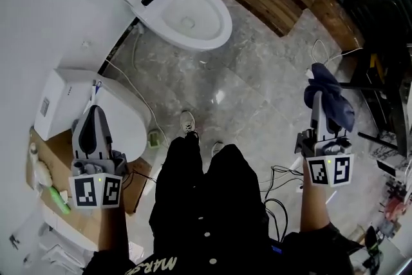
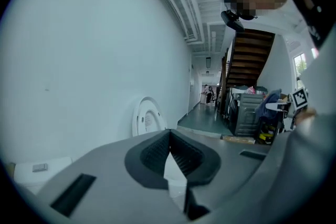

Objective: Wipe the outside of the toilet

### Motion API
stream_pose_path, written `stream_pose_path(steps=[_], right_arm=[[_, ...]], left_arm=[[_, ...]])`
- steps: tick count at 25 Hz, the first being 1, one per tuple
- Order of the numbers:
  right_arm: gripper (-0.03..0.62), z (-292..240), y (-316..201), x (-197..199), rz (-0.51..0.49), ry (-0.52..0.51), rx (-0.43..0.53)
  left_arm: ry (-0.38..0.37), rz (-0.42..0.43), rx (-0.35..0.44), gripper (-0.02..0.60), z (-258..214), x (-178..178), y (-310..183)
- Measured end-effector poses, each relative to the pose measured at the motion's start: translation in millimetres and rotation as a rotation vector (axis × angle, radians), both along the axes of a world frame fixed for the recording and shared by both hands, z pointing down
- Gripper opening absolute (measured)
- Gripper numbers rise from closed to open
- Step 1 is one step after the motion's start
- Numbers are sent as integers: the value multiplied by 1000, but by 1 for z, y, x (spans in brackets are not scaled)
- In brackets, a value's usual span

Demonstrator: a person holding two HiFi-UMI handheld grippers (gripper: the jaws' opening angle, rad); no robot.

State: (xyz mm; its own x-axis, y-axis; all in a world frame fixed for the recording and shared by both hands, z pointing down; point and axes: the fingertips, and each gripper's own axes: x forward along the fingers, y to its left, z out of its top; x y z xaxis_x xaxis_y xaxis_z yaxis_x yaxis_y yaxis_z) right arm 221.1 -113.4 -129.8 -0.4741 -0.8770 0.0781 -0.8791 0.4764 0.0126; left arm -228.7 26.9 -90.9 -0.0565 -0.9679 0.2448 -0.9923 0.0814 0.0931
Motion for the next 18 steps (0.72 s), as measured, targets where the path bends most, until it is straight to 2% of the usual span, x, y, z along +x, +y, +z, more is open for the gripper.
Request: stream_pose_path(steps=[9, 12, 18], right_arm=[[121, -58, 20, -17, -1, -25, 11], [121, -75, 29, -15, 21, -57, 28], [121, -101, 39, -16, 62, -85, 73]], left_arm=[[82, -30, 3, 9, -46, -10, 18], [75, -27, 13, 9, -59, -14, 23], [112, -1, 66, 9, -77, -26, 29]])
